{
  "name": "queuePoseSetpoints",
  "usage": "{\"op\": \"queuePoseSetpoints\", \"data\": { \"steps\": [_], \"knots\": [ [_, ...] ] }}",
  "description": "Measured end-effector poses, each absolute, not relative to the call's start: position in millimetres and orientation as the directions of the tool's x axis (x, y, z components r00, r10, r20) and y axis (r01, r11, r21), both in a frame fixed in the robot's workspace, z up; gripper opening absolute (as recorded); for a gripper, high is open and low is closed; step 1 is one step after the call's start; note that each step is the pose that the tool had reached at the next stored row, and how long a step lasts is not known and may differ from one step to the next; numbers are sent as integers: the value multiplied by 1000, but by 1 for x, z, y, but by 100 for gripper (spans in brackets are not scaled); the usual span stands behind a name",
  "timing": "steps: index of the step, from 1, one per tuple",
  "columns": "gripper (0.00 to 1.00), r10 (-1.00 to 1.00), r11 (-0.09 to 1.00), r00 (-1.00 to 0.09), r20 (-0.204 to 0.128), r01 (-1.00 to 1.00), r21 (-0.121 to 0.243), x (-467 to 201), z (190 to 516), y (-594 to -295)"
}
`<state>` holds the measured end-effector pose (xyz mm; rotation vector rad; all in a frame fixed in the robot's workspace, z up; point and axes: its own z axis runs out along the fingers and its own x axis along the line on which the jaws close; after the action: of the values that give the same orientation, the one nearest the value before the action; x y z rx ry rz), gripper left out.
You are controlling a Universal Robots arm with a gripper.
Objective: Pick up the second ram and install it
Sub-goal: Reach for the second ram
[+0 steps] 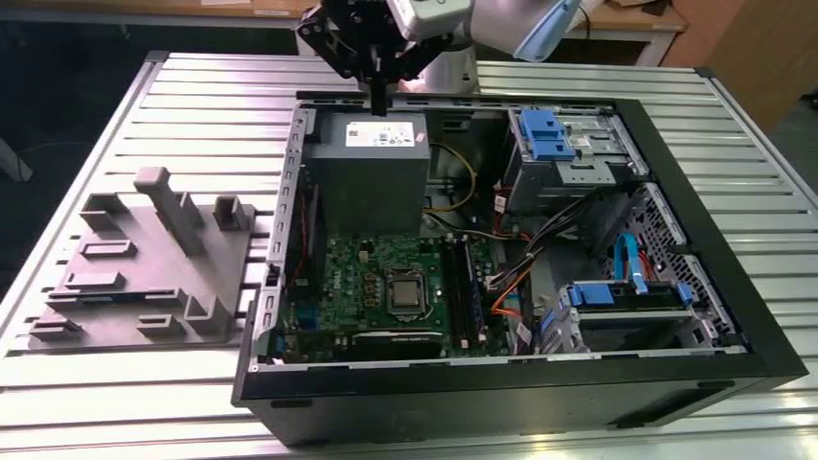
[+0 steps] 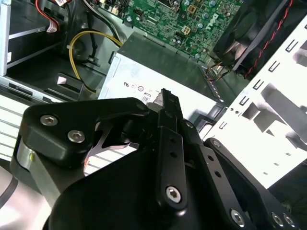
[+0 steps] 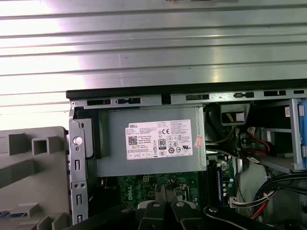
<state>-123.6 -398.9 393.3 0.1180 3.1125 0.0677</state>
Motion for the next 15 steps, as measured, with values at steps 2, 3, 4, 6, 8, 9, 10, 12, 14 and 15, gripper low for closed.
{"op": "queuePoseSetpoints", "data": {
  "steps": [2,3,4,6,8,9,10,12,14,15],
  "knots": [
    [10,76,996,-997,-24,75,44,-124,393,-399],
    [10,76,996,-997,-24,75,44,-124,393,-399],
    [10,76,996,-997,-24,75,44,-125,393,-399],
    [10,76,996,-997,-24,75,44,-125,393,-399],
    [10,76,996,-997,-24,75,44,-126,393,-399],
    [10,76,996,-997,-24,75,44,-126,393,-399],
    [10,76,996,-997,-24,75,44,-127,393,-399],
    [10,76,996,-997,-24,75,44,-127,393,-399],
    [10,76,996,-997,-24,75,44,-128,393,-399],
    [10,76,996,-997,-24,75,44,-128,393,-399]
  ]
}}
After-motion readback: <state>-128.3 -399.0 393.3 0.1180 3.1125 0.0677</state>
